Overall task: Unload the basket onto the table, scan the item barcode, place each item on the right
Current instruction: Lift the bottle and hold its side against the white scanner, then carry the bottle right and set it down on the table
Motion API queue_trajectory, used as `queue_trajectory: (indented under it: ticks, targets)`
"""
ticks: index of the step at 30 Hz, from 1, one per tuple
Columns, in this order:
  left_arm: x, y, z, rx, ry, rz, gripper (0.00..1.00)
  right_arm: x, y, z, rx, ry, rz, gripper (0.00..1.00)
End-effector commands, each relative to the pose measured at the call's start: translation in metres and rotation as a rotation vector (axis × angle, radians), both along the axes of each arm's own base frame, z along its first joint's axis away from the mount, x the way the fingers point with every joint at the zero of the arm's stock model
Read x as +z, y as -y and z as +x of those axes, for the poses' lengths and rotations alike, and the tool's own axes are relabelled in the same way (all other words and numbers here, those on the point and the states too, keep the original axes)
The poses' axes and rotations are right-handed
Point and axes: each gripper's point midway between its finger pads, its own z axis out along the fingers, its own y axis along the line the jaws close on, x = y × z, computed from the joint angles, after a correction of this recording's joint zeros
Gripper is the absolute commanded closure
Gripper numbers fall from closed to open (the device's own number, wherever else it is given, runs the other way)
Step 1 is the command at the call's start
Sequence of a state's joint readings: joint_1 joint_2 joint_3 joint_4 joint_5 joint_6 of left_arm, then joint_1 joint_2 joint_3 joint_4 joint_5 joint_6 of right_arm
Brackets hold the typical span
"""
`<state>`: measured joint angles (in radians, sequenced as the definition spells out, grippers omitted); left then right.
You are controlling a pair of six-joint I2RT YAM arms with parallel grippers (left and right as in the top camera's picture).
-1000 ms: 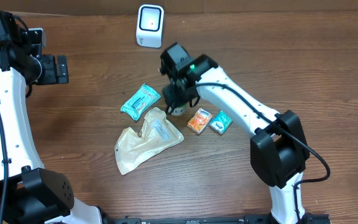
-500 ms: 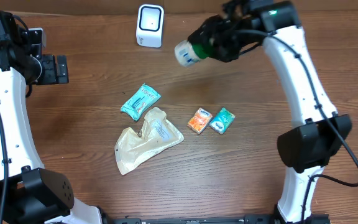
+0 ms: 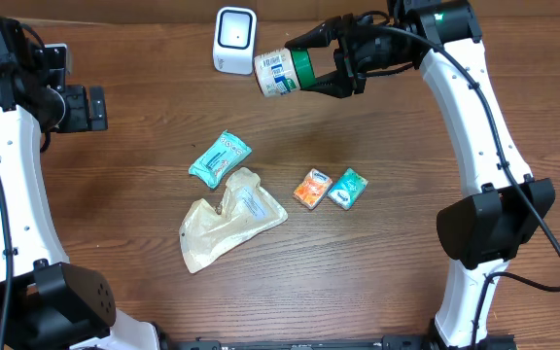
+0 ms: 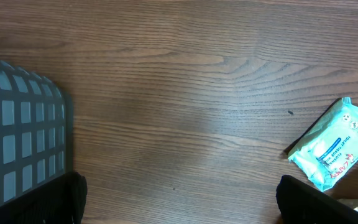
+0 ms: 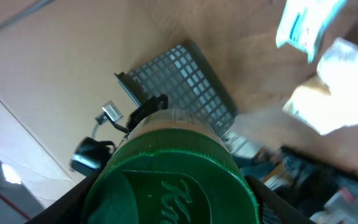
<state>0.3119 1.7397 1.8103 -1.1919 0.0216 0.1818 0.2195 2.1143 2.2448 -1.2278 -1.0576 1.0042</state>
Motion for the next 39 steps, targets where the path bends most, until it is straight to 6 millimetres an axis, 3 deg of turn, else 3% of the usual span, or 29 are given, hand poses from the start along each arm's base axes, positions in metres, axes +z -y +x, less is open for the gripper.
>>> queue_trajectory:
  ticks: [1, 6, 12, 19, 24, 27, 32, 34, 39]
  targets:
    - [-0.004, -0.001, 0.000, 0.018, -0.008, -0.011, 0.00, 0.019, -0.002, 0.004, 0.089, 0.300, -0.004, 0.82]
    - [-0.004, -0.001, 0.000, 0.018, -0.008, -0.011, 0.00, 0.025, -0.005, 0.003, 0.183, 0.508, 0.016, 0.79]
    - [-0.004, -0.001, 0.000, 0.018, -0.008, -0.011, 0.00, 0.025, -0.005, 0.003, 0.186, 0.515, 0.014, 0.79]
    - [-0.004, -0.001, 0.000, 0.020, -0.008, -0.011, 0.00, 0.020, -0.012, -0.002, 0.263, 0.647, -0.018, 0.79]
    - [-0.004, -0.001, 0.000, 0.018, -0.008, -0.011, 0.00, 0.011, -0.013, 0.002, 0.257, 0.660, -0.093, 0.72]
    - [-0.004, -0.001, 0.000, 0.018, -0.008, -0.011, 0.01, 0.018, -0.005, 0.015, 0.209, 0.716, -0.190, 0.69]
    - [-0.004, 0.000, 0.000, 0.018, -0.008, -0.012, 0.00, 0.025, 0.019, 0.076, 0.004, 0.944, -0.640, 0.68]
    - [-0.004, -0.001, 0.000, 0.018, -0.008, -0.011, 0.00, 0.025, 0.014, 0.092, -0.049, 1.029, -0.780, 0.68]
    - [-0.004, -0.001, 0.000, 0.018, -0.008, -0.011, 0.00, 0.032, -0.031, 0.141, -0.191, 1.338, -1.096, 0.68]
